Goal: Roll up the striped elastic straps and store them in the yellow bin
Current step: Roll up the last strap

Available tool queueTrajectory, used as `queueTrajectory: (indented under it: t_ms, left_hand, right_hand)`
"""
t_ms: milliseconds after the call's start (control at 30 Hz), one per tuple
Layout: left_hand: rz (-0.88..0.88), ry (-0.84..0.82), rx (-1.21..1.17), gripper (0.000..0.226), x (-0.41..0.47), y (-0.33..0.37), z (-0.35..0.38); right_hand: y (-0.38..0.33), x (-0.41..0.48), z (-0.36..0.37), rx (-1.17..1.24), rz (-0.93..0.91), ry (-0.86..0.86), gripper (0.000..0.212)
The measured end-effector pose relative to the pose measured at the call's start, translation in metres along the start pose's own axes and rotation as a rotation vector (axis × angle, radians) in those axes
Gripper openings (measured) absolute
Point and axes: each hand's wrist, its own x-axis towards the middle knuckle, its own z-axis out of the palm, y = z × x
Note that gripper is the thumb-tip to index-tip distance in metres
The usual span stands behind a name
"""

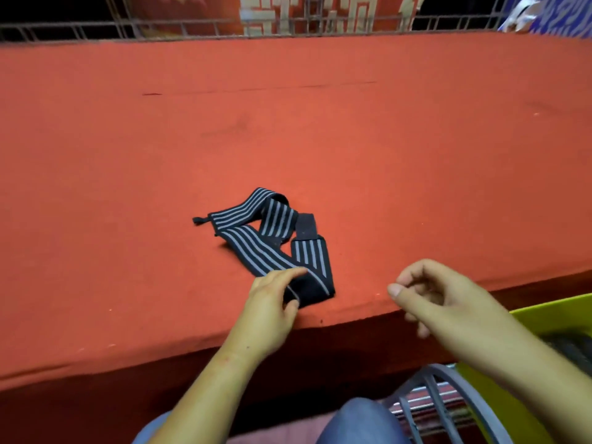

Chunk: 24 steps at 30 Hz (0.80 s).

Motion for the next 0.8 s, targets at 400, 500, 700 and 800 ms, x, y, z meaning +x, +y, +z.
queueTrajectory:
  t_ms: [400, 500, 700, 800]
  left_hand:
    - [-0.094, -0.021, -0.015, 0.052, 0.021, -0.031, -0.001]
    - [-0.116, 0.045, -0.038, 0.034, 0.026, -0.029, 0.001]
    - [-0.078, 0.077, -0.250, 0.020, 0.008, -0.016, -0.018]
    - [-0.046, -0.015, -0.354, 0.022, -0.022, -0.016, -0.039]
  right_hand:
    - [0.013, 0.036, 0.122, 0.325, 0.184, 0.011, 0.013]
    - [0.023, 0.050, 0.141, 0.387, 0.249, 0.072, 0.024]
    - [0.022, 0.069, 0.150, 0.514, 0.321, 0.178, 0.042]
    - [0.021, 0.076, 0.141, 0.608, 0.418, 0.127, 0.046]
